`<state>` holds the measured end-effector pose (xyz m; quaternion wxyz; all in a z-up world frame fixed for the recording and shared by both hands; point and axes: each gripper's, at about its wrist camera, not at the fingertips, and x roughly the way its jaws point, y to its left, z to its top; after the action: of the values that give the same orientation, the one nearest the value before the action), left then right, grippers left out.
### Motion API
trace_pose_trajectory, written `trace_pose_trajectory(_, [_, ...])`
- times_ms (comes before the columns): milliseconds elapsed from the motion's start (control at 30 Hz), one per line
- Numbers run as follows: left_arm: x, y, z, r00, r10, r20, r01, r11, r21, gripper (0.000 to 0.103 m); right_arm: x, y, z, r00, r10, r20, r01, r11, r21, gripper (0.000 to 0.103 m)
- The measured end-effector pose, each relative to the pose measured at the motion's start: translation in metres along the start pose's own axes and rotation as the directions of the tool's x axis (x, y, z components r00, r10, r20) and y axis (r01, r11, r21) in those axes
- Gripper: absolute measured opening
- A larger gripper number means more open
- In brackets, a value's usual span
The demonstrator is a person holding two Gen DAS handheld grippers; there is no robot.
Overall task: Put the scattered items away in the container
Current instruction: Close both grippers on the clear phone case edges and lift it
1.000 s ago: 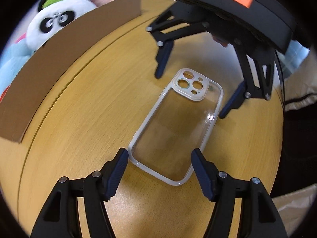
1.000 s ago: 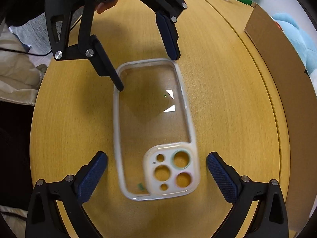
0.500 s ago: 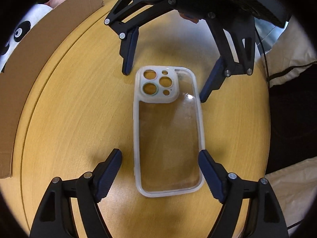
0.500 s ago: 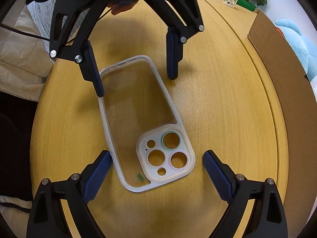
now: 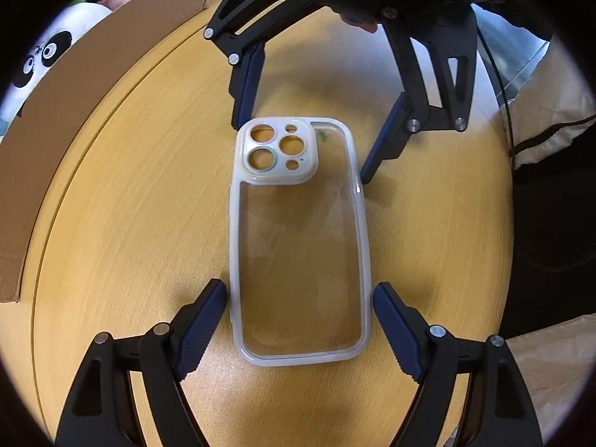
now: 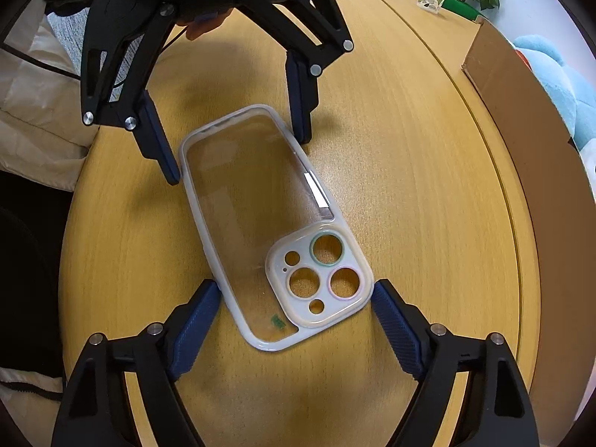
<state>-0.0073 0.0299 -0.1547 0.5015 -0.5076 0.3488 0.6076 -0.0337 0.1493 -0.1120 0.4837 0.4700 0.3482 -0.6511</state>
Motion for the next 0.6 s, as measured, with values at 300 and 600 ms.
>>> trace_pose_trajectory(300, [-0.002, 0.014, -0.004, 0.999, 0.031, -0.023, -0.031, 0.999, 0.013, 0.083, -0.014, 0.005, -0.01, 0.999, 0.0, -0.033, -0.001, 1.0, -0.004, 0.088])
trace_pose_trajectory(600, [-0.003, 0.026, -0.005, 0.998, 0.068, -0.016, -0.067, 0.995, 0.069, 0.08, -0.028, -0.006, -0.009, 0.998, -0.016, -0.056, 0.015, 1.0, -0.016, 0.085])
